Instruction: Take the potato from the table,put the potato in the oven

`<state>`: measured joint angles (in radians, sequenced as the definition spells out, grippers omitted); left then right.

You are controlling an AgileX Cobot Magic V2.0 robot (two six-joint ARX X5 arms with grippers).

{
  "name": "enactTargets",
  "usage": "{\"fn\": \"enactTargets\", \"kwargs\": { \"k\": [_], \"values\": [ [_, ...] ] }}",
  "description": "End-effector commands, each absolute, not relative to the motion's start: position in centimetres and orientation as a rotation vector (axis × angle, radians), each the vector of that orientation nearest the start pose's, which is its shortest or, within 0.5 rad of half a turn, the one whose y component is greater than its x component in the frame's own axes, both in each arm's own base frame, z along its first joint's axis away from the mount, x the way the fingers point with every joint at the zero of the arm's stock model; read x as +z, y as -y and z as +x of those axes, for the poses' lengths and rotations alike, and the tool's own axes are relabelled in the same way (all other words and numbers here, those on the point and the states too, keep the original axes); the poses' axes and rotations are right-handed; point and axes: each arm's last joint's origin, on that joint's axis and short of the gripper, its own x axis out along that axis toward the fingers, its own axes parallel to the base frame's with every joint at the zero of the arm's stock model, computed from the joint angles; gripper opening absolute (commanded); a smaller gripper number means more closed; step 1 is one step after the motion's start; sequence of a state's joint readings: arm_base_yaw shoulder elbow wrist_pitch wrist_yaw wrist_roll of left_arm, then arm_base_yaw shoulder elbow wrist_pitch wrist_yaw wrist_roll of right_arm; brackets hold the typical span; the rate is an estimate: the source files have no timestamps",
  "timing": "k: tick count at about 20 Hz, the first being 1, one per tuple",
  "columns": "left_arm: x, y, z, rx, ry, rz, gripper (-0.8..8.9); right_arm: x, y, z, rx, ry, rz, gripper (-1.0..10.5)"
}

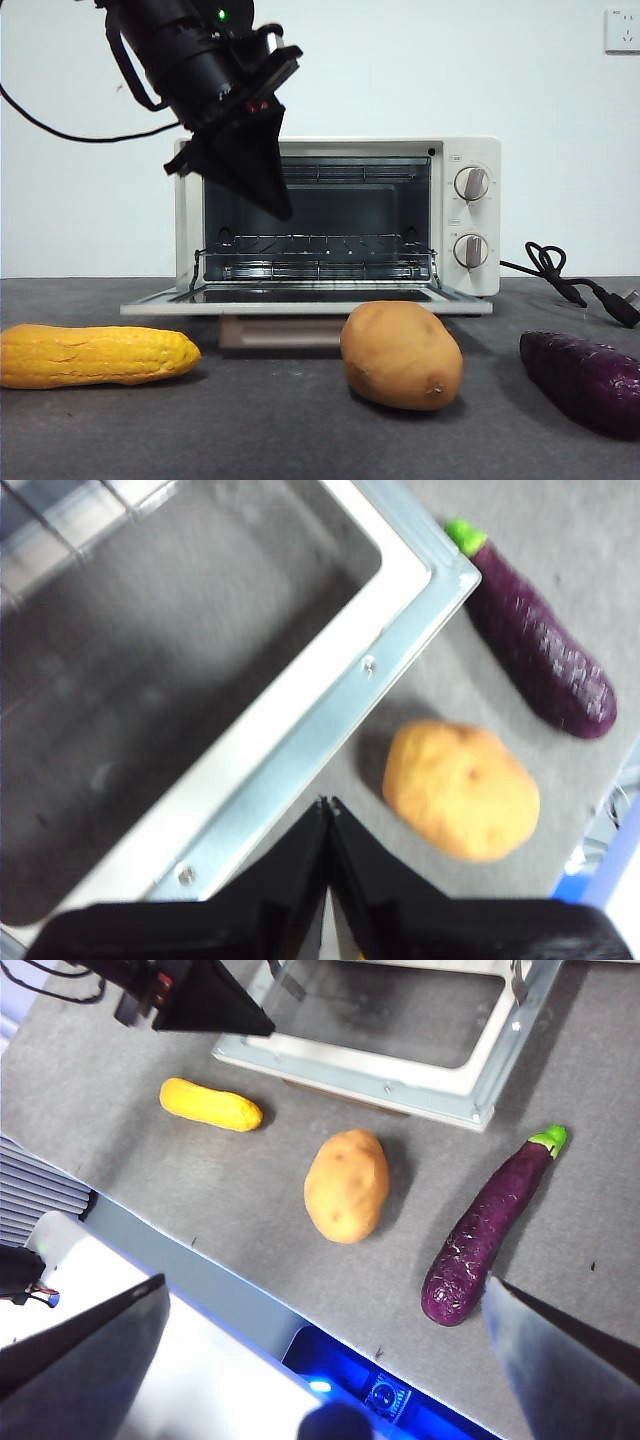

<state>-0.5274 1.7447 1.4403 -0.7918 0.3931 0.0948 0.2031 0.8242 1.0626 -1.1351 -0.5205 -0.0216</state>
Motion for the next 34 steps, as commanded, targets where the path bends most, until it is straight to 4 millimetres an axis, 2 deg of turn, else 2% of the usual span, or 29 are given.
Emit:
{"fn": "enactTargets", "kwargs": {
  "k": [1,3,6,10,13,17,20,26,31,33,34],
  "values": [
    [28.7,18.5,29.7,-0.886,-0.992,0.155,-0.07,33.9,-4.0,12.2,0.680,-0.915,0.130,6.9],
    [31.0,17.5,28.8,-0.856,-0.912,0.163,-0.07,33.5,-4.4,13.0,0.693,-0.953,0.127,6.9],
    [34.9,15.7,26.3,-0.775,-0.771,0.192,-0.07,32.7,-5.7,14.5,0.731,-1.020,0.113,6.9],
    [40.6,12.6,20.9,-0.745,-0.566,0.158,-0.07,31.0,-8.9,16.9,0.730,-1.088,0.041,6.9],
    [42.9,10.2,16.8,-0.732,-0.489,0.149,-0.07,29.2,-11.7,18.3,0.713,-1.150,-0.034,6.9],
    [43.8,7.6,12.4,-0.702,-0.480,0.159,-0.07,26.4,-15.9,19.7,0.648,-1.186,-0.130,6.9],
    [43.9,6.8,10.9,-0.700,-0.490,0.162,-0.07,24.7,-17.5,20.4,0.604,-1.209,-0.167,6.9],
    [43.9,5.7,9.0,-0.700,-0.501,0.163,-0.07,21.7,-19.6,21.6,0.569,-1.252,-0.185,6.9],
    [43.8,5.5,8.6,-0.700,-0.511,0.164,-0.08,19.7,-20.5,22.5,0.561,-1.275,-0.188,6.9],
    [43.7,5.5,8.6,-0.700,-0.516,0.166,-0.07,19.2,-20.7,22.7,0.556,-1.290,-0.194,6.4],
    [43.7,5.5,8.6,-0.699,-0.519,0.166,-0.07,19.0,-20.7,22.7,0.553,-1.298,-0.197,5.7]
  ]
}}
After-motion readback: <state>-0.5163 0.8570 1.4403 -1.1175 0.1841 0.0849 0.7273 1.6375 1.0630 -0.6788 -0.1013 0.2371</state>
